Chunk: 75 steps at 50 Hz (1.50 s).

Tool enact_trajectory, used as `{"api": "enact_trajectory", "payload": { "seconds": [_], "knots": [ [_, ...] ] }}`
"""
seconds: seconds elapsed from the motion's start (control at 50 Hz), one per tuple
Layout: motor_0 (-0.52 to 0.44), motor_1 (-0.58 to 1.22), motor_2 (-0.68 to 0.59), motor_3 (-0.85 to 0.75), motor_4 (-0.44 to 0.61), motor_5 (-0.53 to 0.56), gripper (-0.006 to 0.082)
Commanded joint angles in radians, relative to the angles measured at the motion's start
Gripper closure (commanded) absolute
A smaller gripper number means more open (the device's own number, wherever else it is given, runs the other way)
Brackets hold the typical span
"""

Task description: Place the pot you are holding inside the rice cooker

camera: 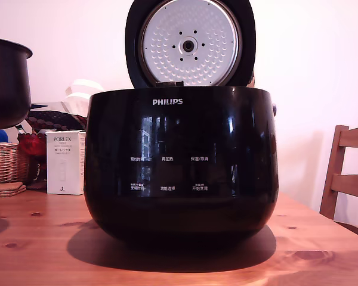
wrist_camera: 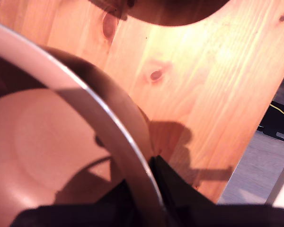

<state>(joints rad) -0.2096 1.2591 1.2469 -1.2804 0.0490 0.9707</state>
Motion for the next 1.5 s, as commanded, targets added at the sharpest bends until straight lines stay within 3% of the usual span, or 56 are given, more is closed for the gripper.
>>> {"api": "enact_trajectory", "payload": {
  "seconds": [0.0, 0.22, 0.46, 0.66, 1.02, 1.48],
  "knots": [
    [-0.003, -0.016, 0.02, 0.076, -0.002, -0.003, 0.0791],
    [-0.003, -0.016, 0.034, 0.053, 0.0, -0.003, 0.0791],
    [-0.003, -0.016, 0.113, -0.055, 0.085, -0.004, 0.0791],
    [-0.039, -0.016, 0.209, -0.068, 0.152, -0.087, 0.0791],
    [-0.193, -0.015, 0.363, -0.074, 0.192, -0.135, 0.0791],
    [-0.41, 0.065, 0.389, -0.074, 0.178, -0.134, 0.0791]
  ]
}}
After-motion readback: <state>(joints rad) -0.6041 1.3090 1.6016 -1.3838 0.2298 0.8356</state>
